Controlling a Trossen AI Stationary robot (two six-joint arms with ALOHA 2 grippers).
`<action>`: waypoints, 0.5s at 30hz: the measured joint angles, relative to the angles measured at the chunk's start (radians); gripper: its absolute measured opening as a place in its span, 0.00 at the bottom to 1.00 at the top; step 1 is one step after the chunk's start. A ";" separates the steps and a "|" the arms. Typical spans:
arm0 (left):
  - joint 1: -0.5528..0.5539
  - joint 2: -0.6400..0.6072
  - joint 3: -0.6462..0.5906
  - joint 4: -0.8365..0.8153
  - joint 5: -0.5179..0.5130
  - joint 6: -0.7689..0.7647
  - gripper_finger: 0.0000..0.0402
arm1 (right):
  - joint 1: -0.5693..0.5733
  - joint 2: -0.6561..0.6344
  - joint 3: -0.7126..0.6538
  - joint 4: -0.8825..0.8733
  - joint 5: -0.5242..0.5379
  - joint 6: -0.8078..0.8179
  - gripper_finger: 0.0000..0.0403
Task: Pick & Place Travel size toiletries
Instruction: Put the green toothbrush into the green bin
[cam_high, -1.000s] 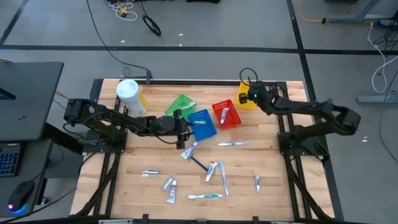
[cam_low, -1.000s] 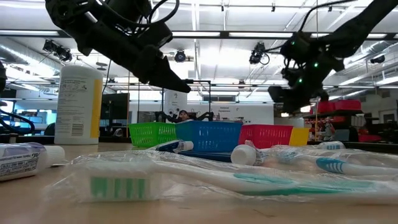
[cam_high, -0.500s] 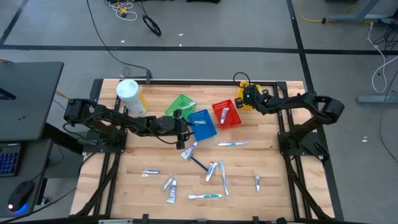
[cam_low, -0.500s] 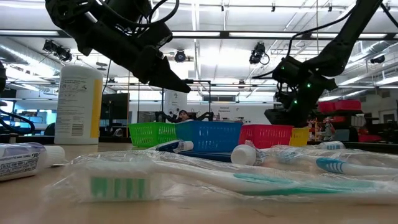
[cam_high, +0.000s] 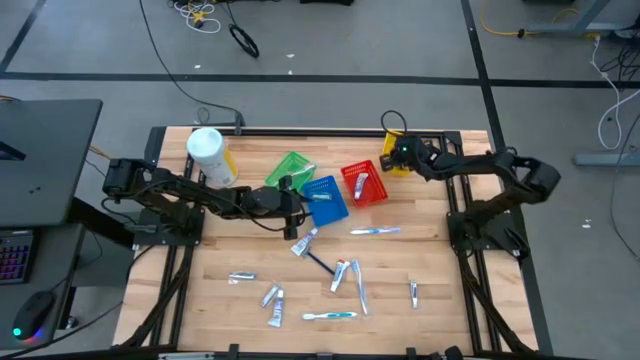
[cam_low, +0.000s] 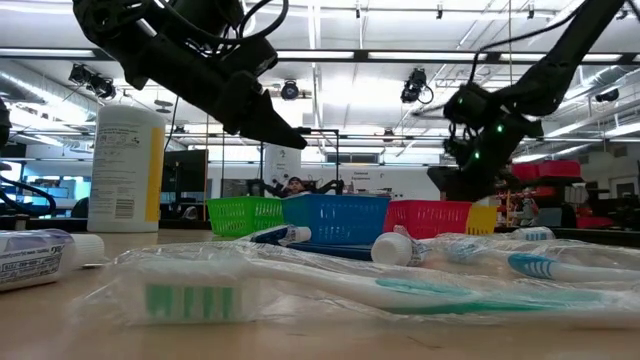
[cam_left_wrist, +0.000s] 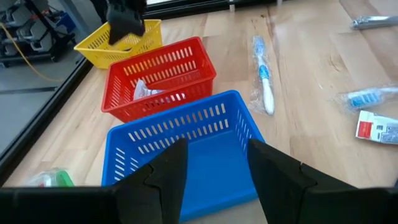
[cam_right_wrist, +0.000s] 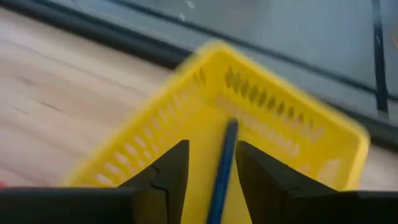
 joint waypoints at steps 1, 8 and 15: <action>0.000 0.000 0.000 0.000 0.000 -0.008 0.44 | 0.007 -0.029 0.000 0.002 -0.001 -0.015 0.36; 0.000 0.000 0.000 -0.013 0.000 -0.108 0.44 | 0.089 -0.240 0.000 -0.003 -0.148 -0.058 0.36; -0.017 0.000 0.000 -0.112 0.003 -0.290 0.44 | 0.224 -0.265 0.000 0.005 -0.386 -0.176 0.36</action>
